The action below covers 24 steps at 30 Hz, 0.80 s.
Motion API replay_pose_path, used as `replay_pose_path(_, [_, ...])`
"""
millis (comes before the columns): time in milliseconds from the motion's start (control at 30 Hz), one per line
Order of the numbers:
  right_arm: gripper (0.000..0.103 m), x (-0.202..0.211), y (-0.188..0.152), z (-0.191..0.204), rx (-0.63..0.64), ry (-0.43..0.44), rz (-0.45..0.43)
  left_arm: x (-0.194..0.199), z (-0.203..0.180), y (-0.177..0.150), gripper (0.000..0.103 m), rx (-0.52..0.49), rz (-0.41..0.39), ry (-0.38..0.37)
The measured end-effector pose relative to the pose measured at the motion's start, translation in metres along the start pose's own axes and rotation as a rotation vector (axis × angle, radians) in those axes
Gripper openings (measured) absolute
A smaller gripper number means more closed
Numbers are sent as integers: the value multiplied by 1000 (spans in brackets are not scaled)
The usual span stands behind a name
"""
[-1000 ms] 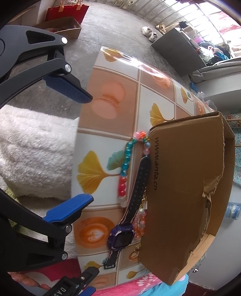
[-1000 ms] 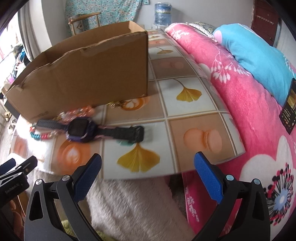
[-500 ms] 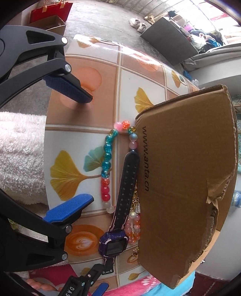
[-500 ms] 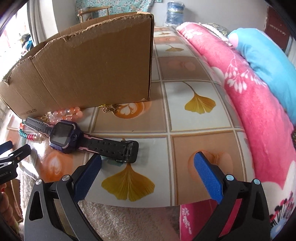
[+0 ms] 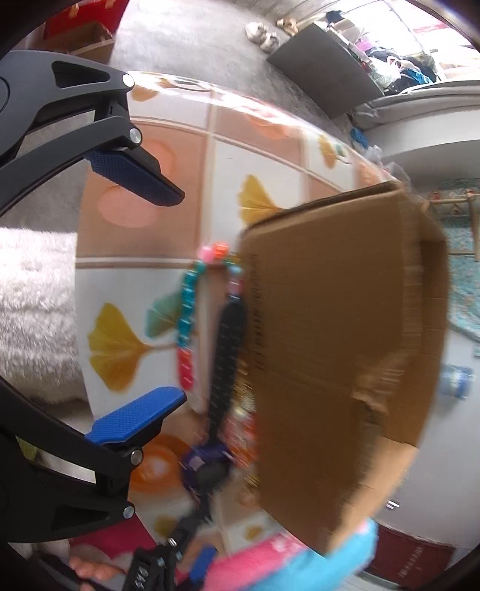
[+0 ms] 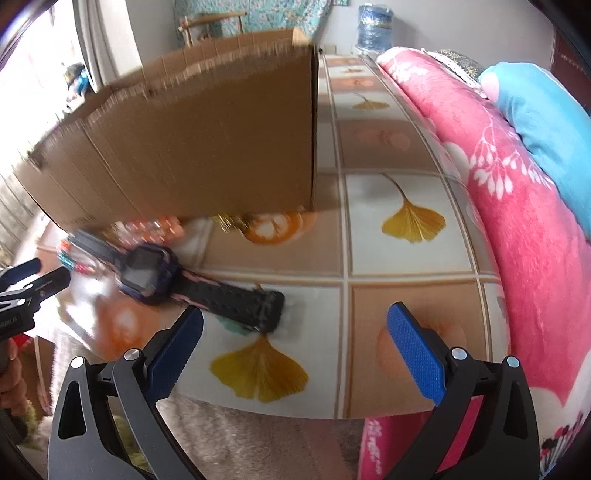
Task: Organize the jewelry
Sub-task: 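Move the right tool toward the purple smartwatch and open its fingers, then close the right gripper on the purple smartwatch face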
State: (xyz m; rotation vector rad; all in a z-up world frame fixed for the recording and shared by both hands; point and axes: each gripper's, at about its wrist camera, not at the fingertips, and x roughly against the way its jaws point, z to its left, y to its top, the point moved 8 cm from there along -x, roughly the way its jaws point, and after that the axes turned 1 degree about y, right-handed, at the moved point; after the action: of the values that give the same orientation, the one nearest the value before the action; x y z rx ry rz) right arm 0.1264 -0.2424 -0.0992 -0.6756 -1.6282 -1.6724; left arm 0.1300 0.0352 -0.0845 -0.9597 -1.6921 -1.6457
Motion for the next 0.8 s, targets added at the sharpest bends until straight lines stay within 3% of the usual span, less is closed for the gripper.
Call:
replay_pose_path(67, [97,3,6,4,0,43,-21,6,-2,10,94,0,-30,-39])
replay_pose_path(133, [97,3,11,11,5,91,-31,8,-6,17,82,-8,-41,-67])
replay_pose_path(267, [91,2,17,26,42,164,-40,-4,-12,22,61,15,15,-128])
replay_pose_path(533, [69,-4,20,58,139,260,-40,-17,-9,22,59,99,86,-170])
replay_pose_path(600, [65,-3,19,67,166,274,-43,-21,-7,21,51,123,103,-181])
replay_pose_path(800, [53,-12,19,79,223,300,-29,-29,-6,20,47,180,114,-210])
